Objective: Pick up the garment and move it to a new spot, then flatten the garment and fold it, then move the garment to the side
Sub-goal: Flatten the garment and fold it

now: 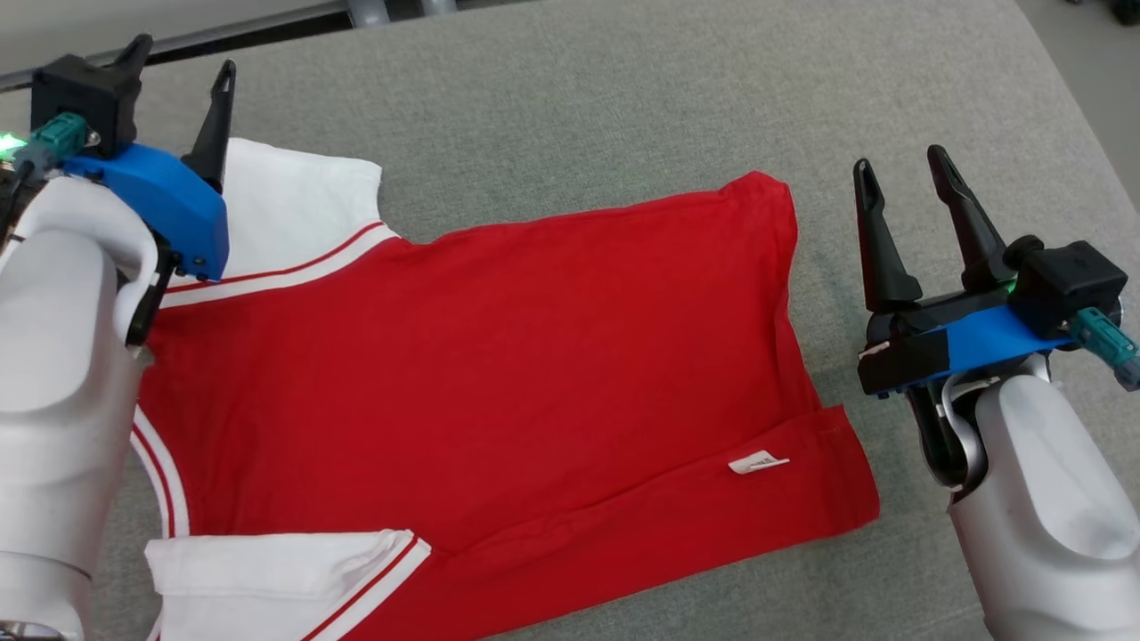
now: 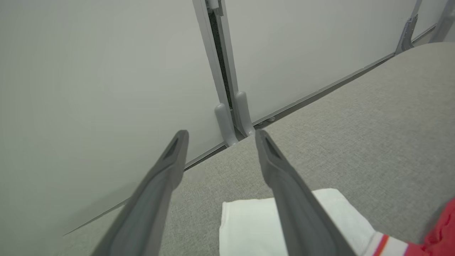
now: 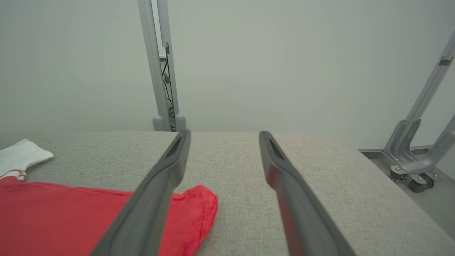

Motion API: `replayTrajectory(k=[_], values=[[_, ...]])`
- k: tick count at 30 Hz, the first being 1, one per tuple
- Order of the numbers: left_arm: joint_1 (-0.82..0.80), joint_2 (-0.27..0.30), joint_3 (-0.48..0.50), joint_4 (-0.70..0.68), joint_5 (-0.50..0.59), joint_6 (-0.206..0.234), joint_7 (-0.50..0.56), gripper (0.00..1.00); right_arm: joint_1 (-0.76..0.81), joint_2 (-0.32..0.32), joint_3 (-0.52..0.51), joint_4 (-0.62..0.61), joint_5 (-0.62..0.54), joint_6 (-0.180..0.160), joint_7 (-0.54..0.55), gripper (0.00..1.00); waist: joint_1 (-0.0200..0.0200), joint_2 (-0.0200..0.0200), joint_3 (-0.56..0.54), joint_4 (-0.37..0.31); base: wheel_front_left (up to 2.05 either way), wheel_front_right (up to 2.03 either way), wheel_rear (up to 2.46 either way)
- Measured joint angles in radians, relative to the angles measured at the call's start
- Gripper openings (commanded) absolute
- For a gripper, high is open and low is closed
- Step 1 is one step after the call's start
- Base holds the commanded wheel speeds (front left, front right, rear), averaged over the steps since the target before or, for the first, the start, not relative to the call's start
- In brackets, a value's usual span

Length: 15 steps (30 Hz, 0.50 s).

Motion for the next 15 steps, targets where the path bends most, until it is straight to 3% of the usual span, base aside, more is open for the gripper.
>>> replayTrajectory(k=[15], values=[[-0.113, 0.075, -0.212, 0.176, -0.158, 0.000, 0.170, 1.00, -0.040, 0.004, 0.003, -0.022, 0.017, 0.000, 0.000, 1.00, 0.0000, 0.0000, 0.117, -0.053, 0.00, 0.00, 0.00]])
